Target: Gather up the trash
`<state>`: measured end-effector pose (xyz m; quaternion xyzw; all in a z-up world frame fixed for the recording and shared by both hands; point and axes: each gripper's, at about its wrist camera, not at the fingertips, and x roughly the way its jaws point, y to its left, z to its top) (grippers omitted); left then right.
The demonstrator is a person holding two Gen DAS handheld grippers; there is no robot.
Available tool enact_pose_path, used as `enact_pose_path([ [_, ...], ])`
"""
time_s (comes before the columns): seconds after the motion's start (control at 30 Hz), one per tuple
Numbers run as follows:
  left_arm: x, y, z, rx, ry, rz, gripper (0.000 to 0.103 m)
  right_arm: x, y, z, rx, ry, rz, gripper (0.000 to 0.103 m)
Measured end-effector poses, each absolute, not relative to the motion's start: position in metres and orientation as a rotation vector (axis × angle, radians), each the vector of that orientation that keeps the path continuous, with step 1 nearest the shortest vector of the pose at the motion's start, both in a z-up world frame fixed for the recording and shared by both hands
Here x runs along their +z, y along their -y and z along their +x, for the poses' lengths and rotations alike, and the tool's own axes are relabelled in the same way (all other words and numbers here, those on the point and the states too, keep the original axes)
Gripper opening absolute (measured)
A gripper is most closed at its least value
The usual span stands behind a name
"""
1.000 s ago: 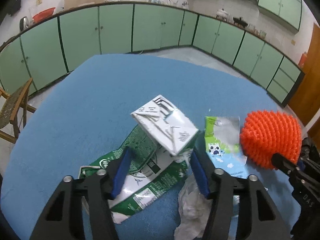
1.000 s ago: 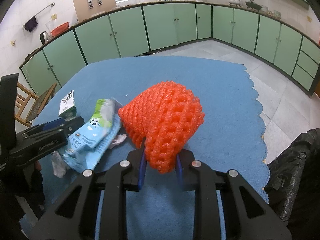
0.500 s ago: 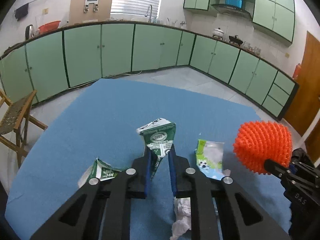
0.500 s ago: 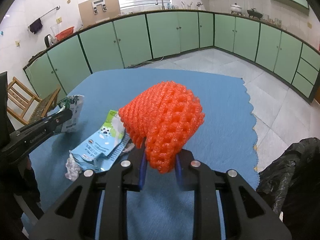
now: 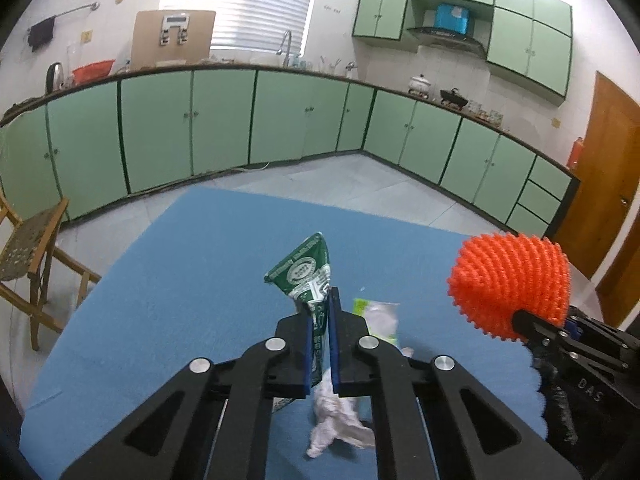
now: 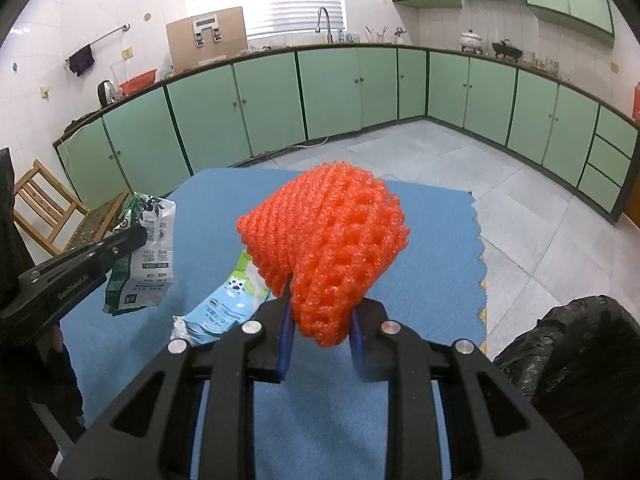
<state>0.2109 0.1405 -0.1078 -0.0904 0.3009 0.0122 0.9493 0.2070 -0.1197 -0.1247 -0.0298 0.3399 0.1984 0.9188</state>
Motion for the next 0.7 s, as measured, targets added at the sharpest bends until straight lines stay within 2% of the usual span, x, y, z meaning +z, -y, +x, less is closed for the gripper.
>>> enact_pose_path([
  [0.33, -0.067, -0.109, 0.192, -0.057, -0.529, -0.171, 0.006, -0.090, 0.140, 0.180, 0.392, -0.627, -0.047, 0.021],
  [0.7, -0.048, -0.055, 0.175, -0.166, -0.489, -0.152, 0.006, -0.064, 0.177, 0.152, 0.314, -0.596, -0.051, 0.021],
])
